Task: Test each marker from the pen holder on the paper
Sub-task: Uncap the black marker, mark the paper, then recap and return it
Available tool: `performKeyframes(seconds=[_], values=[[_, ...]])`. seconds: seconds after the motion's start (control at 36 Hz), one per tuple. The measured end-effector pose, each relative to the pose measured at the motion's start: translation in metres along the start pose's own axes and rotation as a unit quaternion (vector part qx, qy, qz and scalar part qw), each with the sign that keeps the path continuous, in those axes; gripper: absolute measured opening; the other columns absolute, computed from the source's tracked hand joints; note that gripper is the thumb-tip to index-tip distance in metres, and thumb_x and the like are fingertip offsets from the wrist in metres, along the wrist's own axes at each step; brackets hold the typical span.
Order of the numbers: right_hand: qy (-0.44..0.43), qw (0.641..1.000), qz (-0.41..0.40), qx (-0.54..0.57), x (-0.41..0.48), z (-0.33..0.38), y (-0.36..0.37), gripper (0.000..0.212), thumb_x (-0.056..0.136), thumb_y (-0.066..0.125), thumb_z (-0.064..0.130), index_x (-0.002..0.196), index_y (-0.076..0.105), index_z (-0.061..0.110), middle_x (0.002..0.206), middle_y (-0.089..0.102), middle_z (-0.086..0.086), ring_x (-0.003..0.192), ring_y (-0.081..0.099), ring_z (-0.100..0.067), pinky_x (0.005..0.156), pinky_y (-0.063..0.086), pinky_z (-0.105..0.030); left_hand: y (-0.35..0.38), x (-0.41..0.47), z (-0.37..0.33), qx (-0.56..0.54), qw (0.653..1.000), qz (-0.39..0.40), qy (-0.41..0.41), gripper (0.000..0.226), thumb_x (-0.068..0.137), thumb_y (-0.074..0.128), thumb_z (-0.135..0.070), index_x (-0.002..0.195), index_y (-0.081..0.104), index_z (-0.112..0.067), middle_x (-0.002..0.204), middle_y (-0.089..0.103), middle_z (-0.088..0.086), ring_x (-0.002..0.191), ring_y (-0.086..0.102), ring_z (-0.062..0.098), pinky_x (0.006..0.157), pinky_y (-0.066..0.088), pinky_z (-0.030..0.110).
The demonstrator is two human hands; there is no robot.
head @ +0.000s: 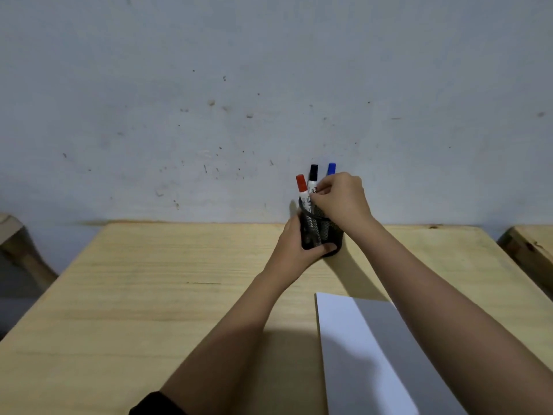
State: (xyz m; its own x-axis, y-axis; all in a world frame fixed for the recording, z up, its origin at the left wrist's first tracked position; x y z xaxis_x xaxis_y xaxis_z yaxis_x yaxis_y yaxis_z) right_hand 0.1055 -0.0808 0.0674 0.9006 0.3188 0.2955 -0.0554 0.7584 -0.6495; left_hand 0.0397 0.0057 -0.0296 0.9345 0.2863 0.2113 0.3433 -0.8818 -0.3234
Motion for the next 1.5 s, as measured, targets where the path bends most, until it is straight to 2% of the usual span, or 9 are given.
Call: performKeyframes(seconds=[0.25,0.67,0.78,0.89,0.97,1.06,1.19,1.28,1.5], values=[[0.015,0.992,-0.029,0.122,-0.008,-0.004,-0.016,0.008,0.077,0.071,0.013,0.083,0.068,0.011,0.061,0.058,0.006,0.055,0.054,0.0,0.047,0.037,-0.002,0.002,-0.001,0.001,0.033,0.999,-0.004,0.017,0.073,0.07,0.077,-0.035,0.132,0.042,-0.023,0.116,0.048,-0.004,0.108,0.05,0.005,0.087,0.041,0.015],[-0.083,0.946,-0.209,0.235,-0.054,0.012,-0.071,0.016,0.091,0.053,0.012,0.105,0.057,0.005,0.096,0.061,-0.002,0.082,0.055,-0.008,0.063,0.042,-0.002,0.0,-0.016,-0.021,0.012,1.0,0.002,-0.028,0.068,0.059,0.077,-0.039,0.121,0.053,-0.028,0.12,0.061,-0.001,0.109,0.06,0.013,0.096,0.051,0.037],[-0.102,0.941,-0.219,0.238,-0.073,0.014,-0.08,0.014,0.092,0.05,0.012,0.105,0.055,0.009,0.099,0.06,-0.002,0.088,0.055,-0.012,0.061,0.041,-0.003,-0.001,-0.03,-0.033,-0.03,0.999,-0.009,-0.035,0.044,0.075,0.073,-0.013,0.114,0.054,-0.023,0.112,0.063,-0.005,0.1,0.061,0.005,0.078,0.053,0.015],[-0.108,0.951,-0.198,0.212,-0.096,0.007,-0.078,0.011,0.094,0.048,0.015,0.104,0.053,0.014,0.104,0.058,-0.004,0.089,0.054,-0.013,0.064,0.04,-0.007,-0.004,-0.054,-0.042,-0.147,0.986,0.015,-0.072,0.028,0.082,0.069,-0.008,0.102,0.055,-0.023,0.11,0.063,-0.012,0.106,0.06,0.009,0.081,0.056,0.025],[-0.113,0.967,-0.148,0.175,-0.114,-0.006,-0.073,0.015,0.096,0.046,0.02,0.106,0.053,0.013,0.106,0.057,-0.004,0.084,0.054,-0.006,0.065,0.041,-0.009,-0.012,-0.066,-0.052,-0.103,0.994,0.006,-0.048,0.036,0.085,0.067,-0.014,0.118,0.051,-0.012,0.118,0.058,-0.009,0.104,0.053,-0.005,0.074,0.048,0.004],[-0.13,0.982,-0.073,0.119,-0.13,-0.02,-0.064,0.015,0.096,0.047,0.02,0.105,0.056,0.012,0.105,0.057,-0.005,0.084,0.054,-0.008,0.064,0.041,-0.006,-0.02,-0.078,-0.064,-0.073,0.997,0.005,-0.012,0.06,0.083,0.07,-0.024,0.136,0.045,-0.009,0.131,0.055,0.0,0.119,0.052,0.01,0.101,0.045,0.025],[-0.156,0.987,0.029,0.031,-0.15,-0.034,-0.054,0.016,0.094,0.05,0.021,0.105,0.061,0.016,0.098,0.055,-0.003,0.085,0.054,-0.011,0.073,0.038,-0.019,-0.031,-0.095,-0.083,-0.071,0.997,0.003,0.026,0.036,0.086,0.066,-0.022,0.119,0.059,-0.01,0.098,0.066,-0.005,0.093,0.061,0.008,0.086,0.05,0.02],[-0.158,0.986,0.057,0.003,-0.159,-0.033,-0.054,0.019,0.094,0.051,0.019,0.109,0.062,0.017,0.095,0.05,0.001,0.079,0.052,-0.002,0.069,0.036,-0.01,-0.034,-0.101,-0.084,-0.045,0.998,0.012,0.039,0.016,0.088,0.064,-0.018,0.103,0.067,-0.014,0.087,0.069,-0.003,0.081,0.064,0.006,0.087,0.051,0.027],[-0.181,0.978,0.097,-0.037,-0.163,-0.022,-0.06,0.018,0.091,0.055,0.024,0.108,0.063,0.022,0.096,0.053,0.004,0.083,0.053,-0.011,0.076,0.043,-0.027,-0.044,-0.113,-0.082,-0.087,0.995,0.013,0.04,0.008,0.088,0.062,-0.008,0.093,0.068,-0.005,0.081,0.068,0.005,0.068,0.067,0.002,0.078,0.054,0.017]])
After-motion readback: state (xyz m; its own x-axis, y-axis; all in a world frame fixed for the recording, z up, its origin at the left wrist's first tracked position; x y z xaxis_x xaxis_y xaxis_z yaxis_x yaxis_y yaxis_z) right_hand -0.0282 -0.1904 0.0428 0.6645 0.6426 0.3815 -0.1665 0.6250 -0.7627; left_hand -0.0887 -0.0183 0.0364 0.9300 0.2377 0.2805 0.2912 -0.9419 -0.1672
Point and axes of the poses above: each hand's wrist, its own x-axis towards the middle knuckle, its own y-axis out of the palm, z = x × y, the point moved 1 cm from there along x, towards the middle knuckle
